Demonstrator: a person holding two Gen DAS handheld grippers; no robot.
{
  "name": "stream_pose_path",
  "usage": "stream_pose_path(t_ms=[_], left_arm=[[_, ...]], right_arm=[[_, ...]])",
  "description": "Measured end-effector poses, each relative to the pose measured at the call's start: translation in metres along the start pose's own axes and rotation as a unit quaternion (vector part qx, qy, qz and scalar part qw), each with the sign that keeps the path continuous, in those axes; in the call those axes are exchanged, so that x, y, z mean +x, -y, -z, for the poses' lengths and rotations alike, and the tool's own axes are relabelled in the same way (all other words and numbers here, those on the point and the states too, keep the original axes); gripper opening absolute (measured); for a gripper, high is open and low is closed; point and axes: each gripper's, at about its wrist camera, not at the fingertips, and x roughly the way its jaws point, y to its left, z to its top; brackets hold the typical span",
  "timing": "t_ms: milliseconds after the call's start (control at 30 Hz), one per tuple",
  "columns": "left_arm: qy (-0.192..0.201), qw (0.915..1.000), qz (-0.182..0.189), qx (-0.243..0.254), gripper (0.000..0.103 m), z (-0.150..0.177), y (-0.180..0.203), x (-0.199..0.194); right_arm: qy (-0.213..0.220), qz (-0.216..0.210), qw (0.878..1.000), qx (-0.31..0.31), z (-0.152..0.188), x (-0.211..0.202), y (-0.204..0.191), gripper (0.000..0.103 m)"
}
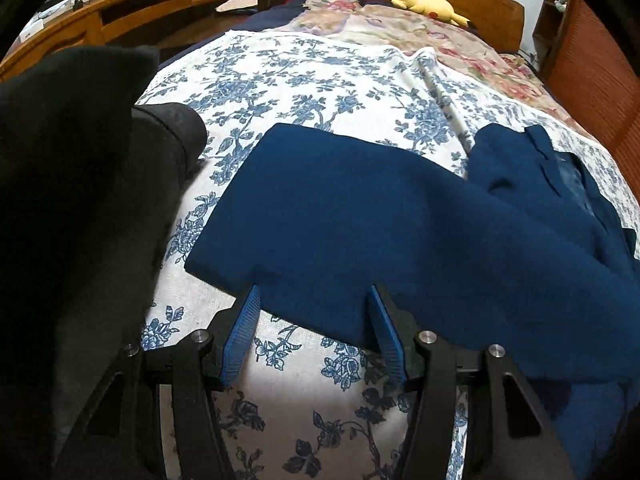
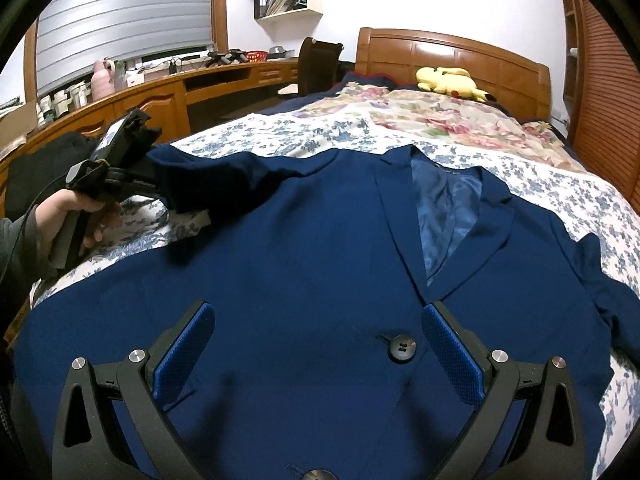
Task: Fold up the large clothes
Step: 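Lift the held sleeve with the left gripper and fold it across the jacket front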
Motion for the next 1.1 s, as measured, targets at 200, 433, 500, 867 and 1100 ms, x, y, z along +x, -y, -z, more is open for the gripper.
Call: stream_pose_path(t_ms=[200,433,500,867,1100], left_arm=[[-0.005,0.9998,0.013,-0.013,0.054,-0.004,0.001,0.004],[-0.02,0.9996,0.019,0.0,0.018,-0.006,0.002,0.008],[-0.024,0.9994,0.023,0.005,0.007,-0.006,0.005,0.007],[0.066,0.9933,0.044,0.084,0.0,-0.013,0.077,-0.085],[0.04,0.9969,0.045,0.05,0.03,-0.026,0.071,-0.088]], right_arm=[[0.008,0.007,1.0,0.013,-0.001,-0.003,0.003,0.103],[0.011,0.012,1.0,0.008,0.001,-0.006,-0.004,0.103],[0.014,0.015,1.0,0.005,0.001,-0.009,-0.005,0.103],[0.025,0.012,1.0,0.014,0.007,-0.031,0.001,0.103],[0.037,0.016,0.999,0.019,0.018,-0.051,0.007,0.103]])
